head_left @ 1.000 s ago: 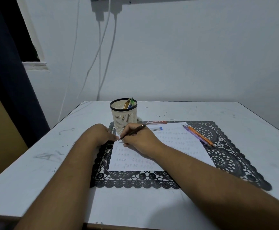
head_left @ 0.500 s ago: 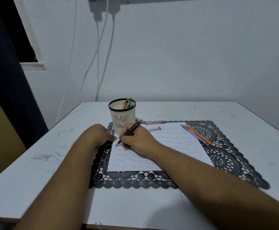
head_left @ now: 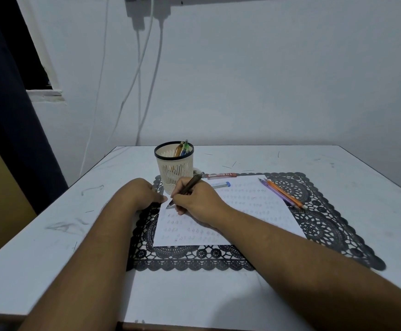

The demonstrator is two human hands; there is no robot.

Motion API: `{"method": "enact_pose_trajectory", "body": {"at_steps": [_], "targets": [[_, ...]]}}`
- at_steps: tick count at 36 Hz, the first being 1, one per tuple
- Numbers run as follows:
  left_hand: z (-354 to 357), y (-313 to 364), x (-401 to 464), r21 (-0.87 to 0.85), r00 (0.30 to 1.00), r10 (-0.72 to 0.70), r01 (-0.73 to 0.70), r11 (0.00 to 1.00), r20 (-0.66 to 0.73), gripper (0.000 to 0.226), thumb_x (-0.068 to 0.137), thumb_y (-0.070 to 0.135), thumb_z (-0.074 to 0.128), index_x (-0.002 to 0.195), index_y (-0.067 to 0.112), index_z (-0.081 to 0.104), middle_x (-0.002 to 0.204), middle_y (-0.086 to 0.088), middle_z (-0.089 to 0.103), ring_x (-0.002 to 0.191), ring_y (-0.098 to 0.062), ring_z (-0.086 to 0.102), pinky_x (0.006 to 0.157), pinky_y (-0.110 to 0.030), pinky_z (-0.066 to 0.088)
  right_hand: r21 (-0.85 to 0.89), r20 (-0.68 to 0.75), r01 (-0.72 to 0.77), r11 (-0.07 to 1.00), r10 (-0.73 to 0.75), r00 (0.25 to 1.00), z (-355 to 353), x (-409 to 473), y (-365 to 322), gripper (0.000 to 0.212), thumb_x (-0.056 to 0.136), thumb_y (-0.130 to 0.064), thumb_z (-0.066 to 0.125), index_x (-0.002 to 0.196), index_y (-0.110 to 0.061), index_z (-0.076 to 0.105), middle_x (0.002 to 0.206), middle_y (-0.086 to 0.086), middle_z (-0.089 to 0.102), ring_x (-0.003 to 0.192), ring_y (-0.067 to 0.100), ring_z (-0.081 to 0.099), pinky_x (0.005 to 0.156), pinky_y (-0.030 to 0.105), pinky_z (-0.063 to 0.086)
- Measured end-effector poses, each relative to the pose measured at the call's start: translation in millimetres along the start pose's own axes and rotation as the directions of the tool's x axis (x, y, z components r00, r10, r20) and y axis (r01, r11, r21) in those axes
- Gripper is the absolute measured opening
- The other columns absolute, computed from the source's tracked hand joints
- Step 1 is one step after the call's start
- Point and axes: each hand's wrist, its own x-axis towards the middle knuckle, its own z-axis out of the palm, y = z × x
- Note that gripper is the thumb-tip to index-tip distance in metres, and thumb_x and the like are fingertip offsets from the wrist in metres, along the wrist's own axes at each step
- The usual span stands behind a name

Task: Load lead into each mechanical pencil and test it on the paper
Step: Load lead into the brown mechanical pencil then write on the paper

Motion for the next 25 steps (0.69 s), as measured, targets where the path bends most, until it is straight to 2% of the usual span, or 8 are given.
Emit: {"method": "enact_pose_trajectory", "body": {"at_steps": [3,8,14,19,25], "targets": [[0.2,-0.3,0.0,-0.003,1.000,-0.003,0.003,1.000,0.001,0.037,0.087,0.042,0.080,0.077,0.010,0.062,0.078,-0.005,0.062,0.076,-0.022,0.057,0.072,-0.032,0.042,0.016,0.024,0.008,1.000,-0.009,1.000,-0.8,-0.6,-0.2,0.019,0.091,0.005,0.064,0.079,-0.009,0.065,0.076,0.016,0.060,0.074,0.030,0.058,0.071,0.038,0.054],[-0.2,-0.6,-1.3,-0.010,1.000,-0.009,0.009,1.000,0.005,0.037,0.085,0.043,0.081,0.086,0.008,0.069,0.090,-0.009,0.070,0.082,-0.024,0.062,0.072,-0.032,0.044,0.040,0.000,0.026,0.999,-0.026,1.000,-4.3,0.1,0.8,0.022,0.092,0.003,0.064,0.077,-0.012,0.066,0.074,0.012,0.061,0.072,0.028,0.058,0.068,0.040,0.053],[0.3,0.8,-2.3,-0.013,1.000,-0.017,0.017,1.000,0.010,0.043,0.086,0.044,0.081,0.105,0.006,0.072,0.102,-0.010,0.072,0.097,-0.027,0.067,0.079,-0.034,0.048,0.000,-0.010,0.026,1.000,-0.026,1.000,-9.9,0.7,4.1,0.021,0.090,0.001,0.065,0.075,-0.014,0.067,0.077,0.008,0.063,0.072,0.031,0.057,0.070,0.042,0.052],[1.1,1.7,-1.8,-0.037,1.000,-0.018,0.019,0.999,0.011,0.040,0.086,0.043,0.080,0.103,0.008,0.073,0.097,-0.007,0.071,0.090,-0.023,0.066,0.078,-0.034,0.049,-0.027,0.011,0.017,0.999,-0.017,1.000,-11.0,-1.4,3.3,0.009,0.092,0.000,0.065,0.083,-0.003,0.063,0.074,0.007,0.063,0.072,0.029,0.057,0.069,0.041,0.052],[1.5,2.2,-3.3,-0.017,1.000,-0.009,0.009,1.000,0.002,0.038,0.088,0.043,0.079,0.102,0.008,0.073,0.099,-0.008,0.072,0.092,-0.023,0.066,0.079,-0.034,0.049,-0.043,0.026,0.018,0.999,-0.017,1.000,-8.8,-2.5,1.7,0.010,0.089,-0.004,0.065,0.080,-0.010,0.066,0.076,0.015,0.061,0.073,0.030,0.057,0.070,0.043,0.050]]}}
